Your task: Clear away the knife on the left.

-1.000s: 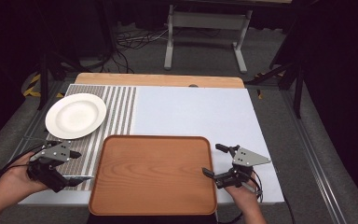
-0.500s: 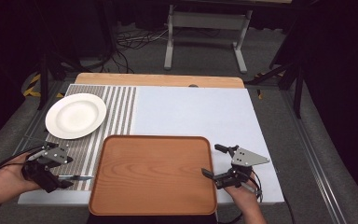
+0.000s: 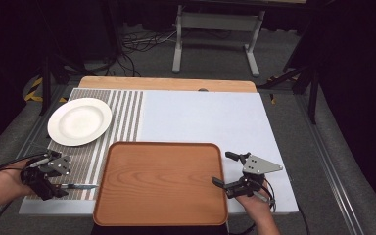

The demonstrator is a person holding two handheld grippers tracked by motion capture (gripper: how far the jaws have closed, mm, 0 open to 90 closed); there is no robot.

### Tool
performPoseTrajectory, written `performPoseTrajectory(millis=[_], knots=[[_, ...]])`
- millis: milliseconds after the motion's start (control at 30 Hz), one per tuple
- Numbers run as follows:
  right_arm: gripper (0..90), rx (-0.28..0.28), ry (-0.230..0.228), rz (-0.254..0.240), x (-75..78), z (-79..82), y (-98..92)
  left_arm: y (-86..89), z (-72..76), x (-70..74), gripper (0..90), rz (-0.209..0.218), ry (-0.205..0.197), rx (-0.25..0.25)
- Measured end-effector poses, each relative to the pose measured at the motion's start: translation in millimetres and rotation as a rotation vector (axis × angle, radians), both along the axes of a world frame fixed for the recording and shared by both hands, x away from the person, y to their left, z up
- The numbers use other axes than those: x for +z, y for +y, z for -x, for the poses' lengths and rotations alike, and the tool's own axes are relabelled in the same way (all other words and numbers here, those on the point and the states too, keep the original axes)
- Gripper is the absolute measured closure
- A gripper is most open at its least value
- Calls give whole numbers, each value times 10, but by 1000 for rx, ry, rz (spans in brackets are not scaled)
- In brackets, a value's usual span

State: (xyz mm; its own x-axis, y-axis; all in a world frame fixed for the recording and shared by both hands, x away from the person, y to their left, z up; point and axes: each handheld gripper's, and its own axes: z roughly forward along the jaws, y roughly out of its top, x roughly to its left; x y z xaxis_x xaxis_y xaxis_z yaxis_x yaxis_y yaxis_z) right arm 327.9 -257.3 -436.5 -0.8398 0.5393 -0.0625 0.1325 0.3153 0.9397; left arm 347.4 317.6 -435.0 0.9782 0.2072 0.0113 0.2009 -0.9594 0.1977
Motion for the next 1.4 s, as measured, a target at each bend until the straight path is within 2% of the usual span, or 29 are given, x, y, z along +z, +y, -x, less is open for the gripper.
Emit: performPoseTrajectory(millis=[267, 600, 633, 667, 700, 800, 867, 900, 1133, 1267, 1400], knots=[[32, 4, 2, 4, -3, 1, -15, 48, -44, -51, 394, -80, 14, -42], [34, 4, 0, 3, 2, 13, -43, 87, -63, -109, 536, -137, 21, -76], [35, 5, 2, 6, 1, 12, -44, 90, -67, -121, 559, -156, 20, -79], [35, 5, 2, 6, 1, 12, -44, 90, -67, -121, 596, -156, 20, -79], [35, 6, 4, 7, -2, 11, -42, 88, -62, -127, 596, -170, 16, -96], [35, 6, 5, 16, -8, 9, -42, 81, -53, -138, 670, -172, 18, -110], [35, 6, 5, 17, -7, 10, -42, 71, -44, -132, 711, -187, 9, -130], [35, 6, 5, 16, -6, 13, -42, 61, -34, -132, 761, -198, 3, -152], [36, 12, 7, 18, -8, 15, -35, 43, -27, -133, 775, -213, -7, -180], [35, 11, 9, 15, -7, 16, -39, 55, -22, -139, 778, -196, -8, -174], [35, 13, 11, 12, -7, 15, -41, 60, -28, -131, 778, -208, -5, -163]])
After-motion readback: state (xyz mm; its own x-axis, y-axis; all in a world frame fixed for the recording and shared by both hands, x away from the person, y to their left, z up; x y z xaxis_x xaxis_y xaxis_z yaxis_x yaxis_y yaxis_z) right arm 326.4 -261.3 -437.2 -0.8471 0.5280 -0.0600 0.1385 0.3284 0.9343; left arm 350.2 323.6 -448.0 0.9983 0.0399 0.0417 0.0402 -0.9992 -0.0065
